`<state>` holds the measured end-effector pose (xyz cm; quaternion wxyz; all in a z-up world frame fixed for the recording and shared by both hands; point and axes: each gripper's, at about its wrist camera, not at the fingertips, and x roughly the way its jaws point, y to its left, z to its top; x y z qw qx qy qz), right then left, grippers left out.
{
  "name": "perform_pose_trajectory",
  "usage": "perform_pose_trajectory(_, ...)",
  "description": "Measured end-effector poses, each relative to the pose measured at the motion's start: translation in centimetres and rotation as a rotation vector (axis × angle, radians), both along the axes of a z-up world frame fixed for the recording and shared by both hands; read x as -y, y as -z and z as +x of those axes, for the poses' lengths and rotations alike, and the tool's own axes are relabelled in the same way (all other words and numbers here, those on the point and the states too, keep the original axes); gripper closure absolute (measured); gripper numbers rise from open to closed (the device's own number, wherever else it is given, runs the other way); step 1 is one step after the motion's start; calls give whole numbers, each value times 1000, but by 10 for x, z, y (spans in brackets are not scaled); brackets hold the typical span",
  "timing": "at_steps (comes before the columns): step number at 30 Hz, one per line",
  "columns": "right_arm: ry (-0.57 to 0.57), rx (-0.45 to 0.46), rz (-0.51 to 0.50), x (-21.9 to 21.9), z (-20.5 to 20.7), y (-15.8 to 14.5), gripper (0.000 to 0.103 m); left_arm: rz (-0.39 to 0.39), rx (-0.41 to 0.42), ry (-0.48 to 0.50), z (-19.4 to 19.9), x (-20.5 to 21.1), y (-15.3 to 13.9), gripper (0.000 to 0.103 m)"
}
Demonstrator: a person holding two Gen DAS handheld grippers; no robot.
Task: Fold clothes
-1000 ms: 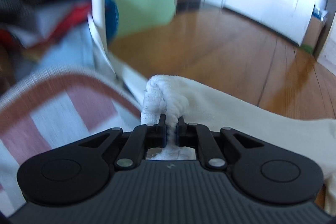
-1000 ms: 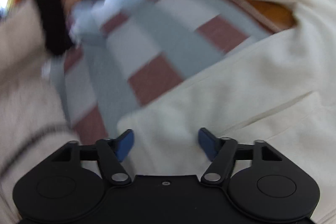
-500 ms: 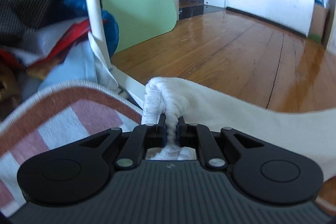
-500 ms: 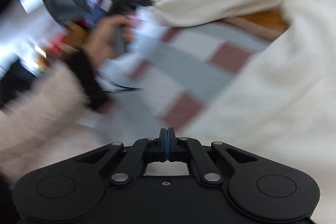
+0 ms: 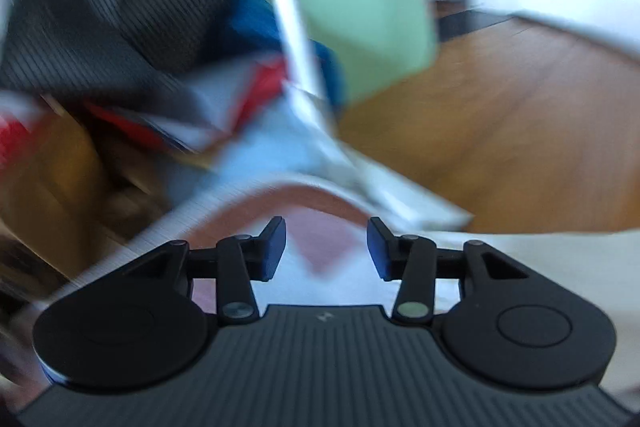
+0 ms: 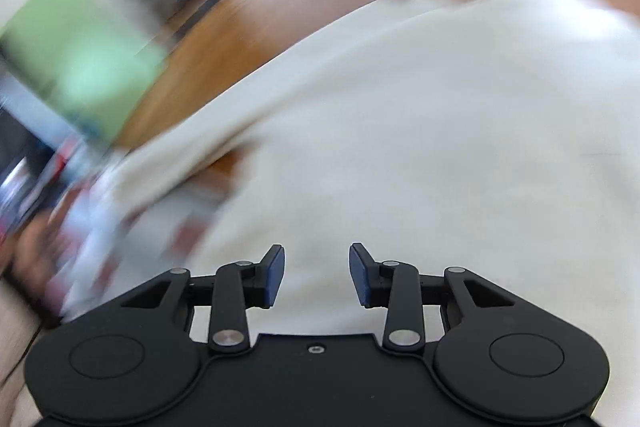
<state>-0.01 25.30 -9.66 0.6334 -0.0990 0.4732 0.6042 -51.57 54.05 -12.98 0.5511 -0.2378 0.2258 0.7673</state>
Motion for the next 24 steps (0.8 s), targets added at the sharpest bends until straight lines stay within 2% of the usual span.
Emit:
perform_pose_trajectory(2, 179, 10, 8, 33, 57, -2, 56, -23, 165, 112, 8, 8, -7, 59)
perform_pose_trajectory(5, 440, -52, 13, 82, 136, 5, 56, -88, 222, 363, 80, 17, -10, 58)
perform_pose_trajectory(7, 574, -151, 49, 109, 178, 12, 53, -126, 245, 533, 135, 24, -12, 52)
perform_pose_trajectory(9, 684, -264, 99, 131, 214, 21, 53, -174, 269, 706, 195, 34, -14, 51)
perform_pose_trajectory(12, 765, -320, 135, 143, 242, 31, 45, -226, 253, 948, 292, 58, -17, 51)
perform_pose_trajectory(14, 811, -327, 156, 144, 247, 38, 44, -266, 263, 1075, 349, 80, -14, 50)
perform_pose_trajectory(16, 856, -356, 195, 147, 252, 45, 43, -303, 254, 1183, 394, 103, -6, 50)
perform_pose_trajectory(18, 872, -453, 266, 145, 251, 56, 44, -333, 225, 1284, 433, 126, 4, 50)
perform_pose_trajectory(19, 871, -471, 277, 142, 251, 58, 44, -338, 209, 1332, 452, 138, 8, 50)
perform_pose_trajectory(22, 852, -341, 192, 127, 261, 56, 43, -298, 178, 1428, 495, 160, 6, 50)
perform_pose_trajectory(24, 888, -277, 127, 117, 275, 61, 31, -294, 170, 1467, 518, 168, 6, 50)
